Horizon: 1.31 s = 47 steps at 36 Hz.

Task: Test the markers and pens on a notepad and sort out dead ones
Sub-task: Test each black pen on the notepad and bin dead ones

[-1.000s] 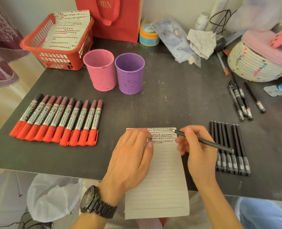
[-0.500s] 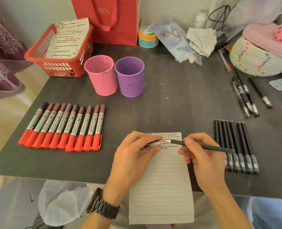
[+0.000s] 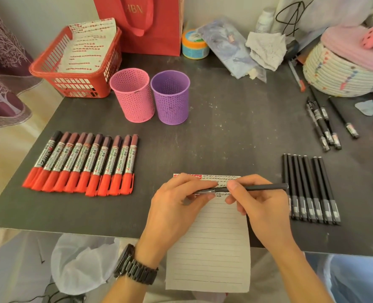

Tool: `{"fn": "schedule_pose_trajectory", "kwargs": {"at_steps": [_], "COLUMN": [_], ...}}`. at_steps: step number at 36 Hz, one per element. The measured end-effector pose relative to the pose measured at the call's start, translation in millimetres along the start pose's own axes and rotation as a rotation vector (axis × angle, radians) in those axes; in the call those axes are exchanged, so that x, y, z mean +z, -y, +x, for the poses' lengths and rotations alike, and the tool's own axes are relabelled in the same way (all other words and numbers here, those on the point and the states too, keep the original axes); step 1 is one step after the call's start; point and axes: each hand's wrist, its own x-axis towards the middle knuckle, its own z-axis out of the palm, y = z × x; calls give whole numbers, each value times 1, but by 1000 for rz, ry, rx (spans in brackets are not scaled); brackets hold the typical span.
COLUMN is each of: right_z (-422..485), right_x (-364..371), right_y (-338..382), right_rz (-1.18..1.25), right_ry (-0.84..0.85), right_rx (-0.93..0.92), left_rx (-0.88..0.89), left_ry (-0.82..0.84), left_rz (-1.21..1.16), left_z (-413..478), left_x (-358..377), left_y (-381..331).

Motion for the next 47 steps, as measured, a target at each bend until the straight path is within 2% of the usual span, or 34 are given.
{"fn": "schedule_pose_trajectory", "kwargs": {"at_steps": [13,23,28,32,37,40,43,47], "right_z": [0,-1,-4,-7,-4,4,12,24], "right_x": [-3,2,7,1,-45,-94,-148,-201], "right_y": [-1,0,0,5,30,47,58,52], "right_rz": [58,-80,-98,-67,-37,-59,-239,-511], "right_ry": [38,138,108,20,-149,-172,-145,-103], "right_rx": [-14,-24,-39,8,57,61,94,278], "left_rx": [-30,-36,7,-23,0,-16,-39,-66], "left_ry": [-8,9,29,72,158,171,173,178], "left_rz": [-74,-130,-85,64,191,219,233,256], "left_z": [-2,-1,-2,-5,-5,-3,-4,-4], "left_x": [-3,-6,-6,-7,-7,-5,-3,-3], "left_y": [1,1,-3,2,3,2,3,5]}}
